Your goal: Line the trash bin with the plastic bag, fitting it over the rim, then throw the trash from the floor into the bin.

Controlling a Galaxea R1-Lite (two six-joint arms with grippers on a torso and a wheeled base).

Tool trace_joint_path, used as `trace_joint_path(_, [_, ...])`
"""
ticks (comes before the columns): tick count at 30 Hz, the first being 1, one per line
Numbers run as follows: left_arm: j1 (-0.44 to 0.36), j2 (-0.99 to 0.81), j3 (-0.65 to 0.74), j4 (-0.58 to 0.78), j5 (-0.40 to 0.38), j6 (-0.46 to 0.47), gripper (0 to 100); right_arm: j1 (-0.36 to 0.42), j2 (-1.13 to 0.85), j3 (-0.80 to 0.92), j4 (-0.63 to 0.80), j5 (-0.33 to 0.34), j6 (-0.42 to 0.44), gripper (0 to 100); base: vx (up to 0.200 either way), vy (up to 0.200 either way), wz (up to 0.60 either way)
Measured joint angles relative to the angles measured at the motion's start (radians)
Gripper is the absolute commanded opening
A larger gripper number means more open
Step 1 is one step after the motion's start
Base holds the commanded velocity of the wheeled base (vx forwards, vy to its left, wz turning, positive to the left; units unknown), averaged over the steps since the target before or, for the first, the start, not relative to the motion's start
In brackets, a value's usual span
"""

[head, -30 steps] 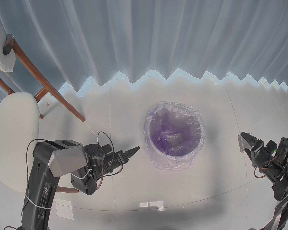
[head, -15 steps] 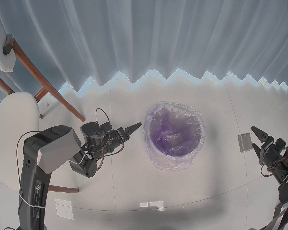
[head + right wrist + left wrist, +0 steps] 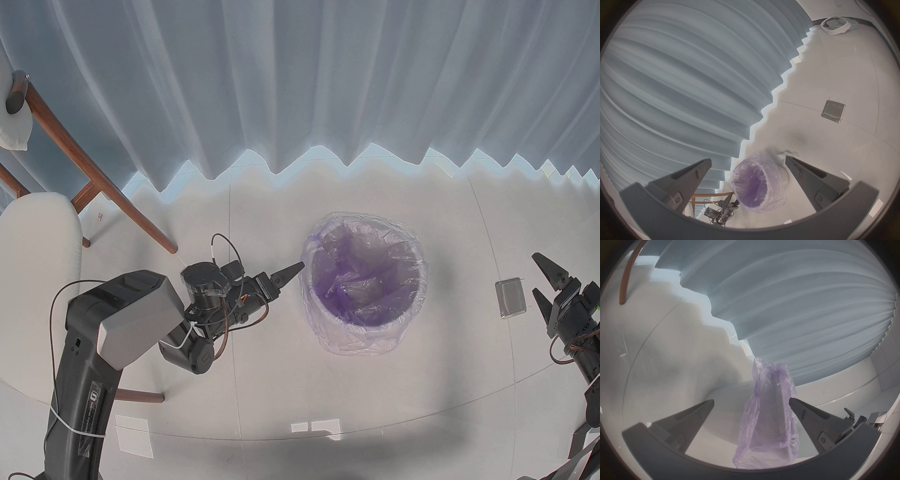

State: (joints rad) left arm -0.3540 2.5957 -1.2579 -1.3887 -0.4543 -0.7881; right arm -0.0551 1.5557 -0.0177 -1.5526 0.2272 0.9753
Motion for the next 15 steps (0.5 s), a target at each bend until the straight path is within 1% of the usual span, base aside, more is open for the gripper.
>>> trace_joint_path(9, [-0.016,0.053,-0.041,-0.006,0.004,0.007,100,0.0,-0.005,0.0,0.0,0.0,0.019,100,0.0,0.0,0.0])
trace_joint_path(15, [-0.012,0.087,-0.08,0.001,0.03,0.007,100,0.0,-0.006,0.0,0.0,0.0,0.028,100,0.0,0.0,0.0])
